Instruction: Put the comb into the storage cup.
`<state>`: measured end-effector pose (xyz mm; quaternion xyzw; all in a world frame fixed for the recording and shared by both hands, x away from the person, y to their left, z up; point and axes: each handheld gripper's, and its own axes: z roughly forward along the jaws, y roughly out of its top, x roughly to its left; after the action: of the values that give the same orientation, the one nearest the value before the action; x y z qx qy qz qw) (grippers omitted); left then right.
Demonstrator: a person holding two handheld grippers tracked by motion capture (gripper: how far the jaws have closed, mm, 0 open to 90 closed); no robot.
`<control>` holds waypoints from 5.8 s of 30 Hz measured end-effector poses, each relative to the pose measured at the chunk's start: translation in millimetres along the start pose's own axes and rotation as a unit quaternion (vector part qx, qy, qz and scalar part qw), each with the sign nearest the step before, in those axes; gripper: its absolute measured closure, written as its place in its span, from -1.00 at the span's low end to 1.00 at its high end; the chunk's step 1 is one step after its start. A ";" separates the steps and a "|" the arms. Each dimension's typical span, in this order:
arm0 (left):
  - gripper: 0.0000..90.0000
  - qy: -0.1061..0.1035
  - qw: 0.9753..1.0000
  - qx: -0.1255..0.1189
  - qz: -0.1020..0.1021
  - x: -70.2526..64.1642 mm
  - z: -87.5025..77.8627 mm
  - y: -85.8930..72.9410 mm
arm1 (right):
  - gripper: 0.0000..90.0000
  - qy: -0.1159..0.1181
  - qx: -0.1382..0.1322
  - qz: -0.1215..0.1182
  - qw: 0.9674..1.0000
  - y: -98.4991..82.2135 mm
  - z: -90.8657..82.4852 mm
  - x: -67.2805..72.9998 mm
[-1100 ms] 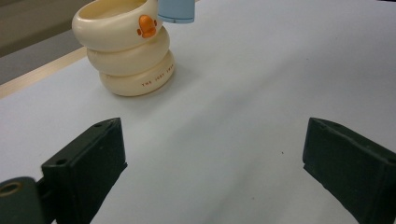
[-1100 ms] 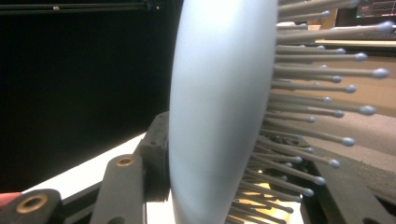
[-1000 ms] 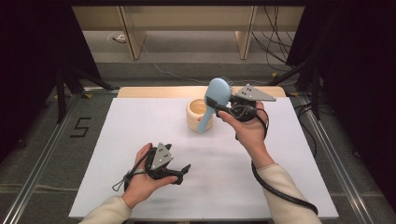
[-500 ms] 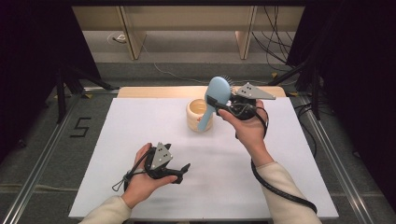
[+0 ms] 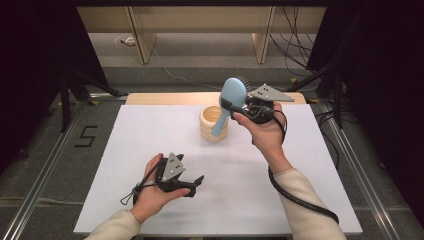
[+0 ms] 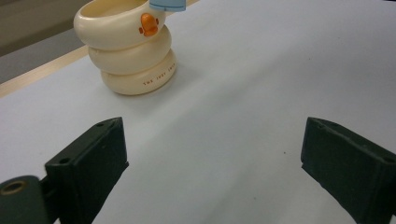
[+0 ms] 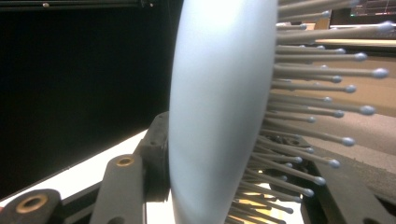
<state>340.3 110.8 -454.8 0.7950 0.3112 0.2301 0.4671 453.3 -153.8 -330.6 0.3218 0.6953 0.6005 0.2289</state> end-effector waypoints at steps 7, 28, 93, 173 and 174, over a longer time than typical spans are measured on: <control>-0.85 0.000 1.000 0.000 0.000 -0.3 0.2 0.1 | 0.14 -0.004 0.000 -0.001 1.000 4.9 1.6 -2.7; -0.85 0.001 1.000 0.001 0.002 0.0 0.6 -0.3 | 0.13 -0.011 0.005 0.003 1.000 9.9 6.1 -9.2; -0.84 0.000 1.000 0.005 0.000 1.2 1.9 -1.6 | 0.13 -0.042 0.002 0.001 0.999 25.9 28.2 -21.2; -0.84 -0.003 1.000 0.005 -0.003 0.6 2.7 -1.6 | 0.12 -0.073 0.021 0.005 0.997 19.6 57.1 -34.4; -0.84 -0.002 1.000 0.006 -0.003 0.6 2.7 -1.6 | 0.12 -0.073 0.021 0.005 0.997 19.6 57.4 -34.4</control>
<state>342.0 110.2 -457.4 0.7973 0.3134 0.2254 0.4640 520.8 -137.8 -323.8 0.3731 0.6873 0.5620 0.2694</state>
